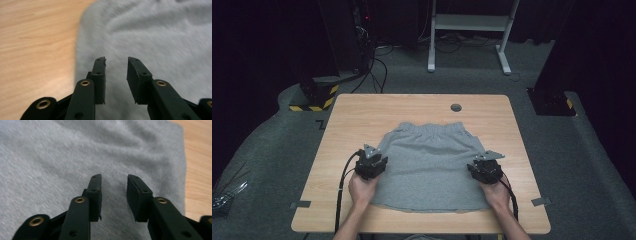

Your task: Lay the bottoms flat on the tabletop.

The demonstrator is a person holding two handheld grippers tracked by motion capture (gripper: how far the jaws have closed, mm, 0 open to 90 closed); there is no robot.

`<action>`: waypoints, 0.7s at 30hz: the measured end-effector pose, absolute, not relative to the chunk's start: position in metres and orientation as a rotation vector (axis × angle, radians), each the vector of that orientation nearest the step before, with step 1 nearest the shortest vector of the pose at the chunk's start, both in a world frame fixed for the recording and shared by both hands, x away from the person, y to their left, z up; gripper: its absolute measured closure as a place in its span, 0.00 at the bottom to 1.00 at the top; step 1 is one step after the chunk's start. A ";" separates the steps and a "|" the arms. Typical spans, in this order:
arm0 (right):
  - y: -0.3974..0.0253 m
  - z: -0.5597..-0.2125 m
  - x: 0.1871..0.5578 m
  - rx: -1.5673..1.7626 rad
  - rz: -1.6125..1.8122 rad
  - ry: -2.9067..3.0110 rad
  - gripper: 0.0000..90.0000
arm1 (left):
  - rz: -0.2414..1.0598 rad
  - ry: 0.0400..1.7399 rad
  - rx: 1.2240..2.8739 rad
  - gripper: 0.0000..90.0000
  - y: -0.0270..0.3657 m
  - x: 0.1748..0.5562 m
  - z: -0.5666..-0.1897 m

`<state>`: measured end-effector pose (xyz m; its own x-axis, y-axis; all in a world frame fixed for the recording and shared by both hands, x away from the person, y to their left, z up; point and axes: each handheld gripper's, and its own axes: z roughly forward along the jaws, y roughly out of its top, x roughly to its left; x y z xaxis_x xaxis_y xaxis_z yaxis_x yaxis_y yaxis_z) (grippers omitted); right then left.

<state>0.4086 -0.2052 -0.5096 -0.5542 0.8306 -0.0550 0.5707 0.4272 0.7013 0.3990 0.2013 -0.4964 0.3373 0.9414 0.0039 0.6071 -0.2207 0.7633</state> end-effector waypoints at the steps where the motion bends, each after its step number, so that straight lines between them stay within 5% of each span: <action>1: -0.206 -0.512 0.409 1.195 0.899 2.299 0.75 | 0.639 1.368 1.925 0.74 0.203 0.404 -0.495; 7: -0.214 -0.515 0.406 1.150 0.883 2.313 0.80 | 0.643 1.484 1.986 0.57 0.210 0.436 -0.505; 14: -0.236 -0.518 0.406 1.140 0.888 2.266 0.79 | 0.615 1.464 2.042 0.86 0.209 0.437 -0.510; 17: -0.242 -0.518 0.411 1.141 0.876 2.243 0.78 | 0.602 1.475 2.039 0.88 0.209 0.437 -0.510; 19: -0.243 -0.518 0.415 1.157 0.864 2.241 0.76 | 0.600 1.465 2.028 0.84 0.208 0.433 -0.508; 21: -0.242 -0.517 0.416 1.185 0.857 2.226 0.71 | 0.599 1.421 2.021 0.70 0.206 0.424 -0.506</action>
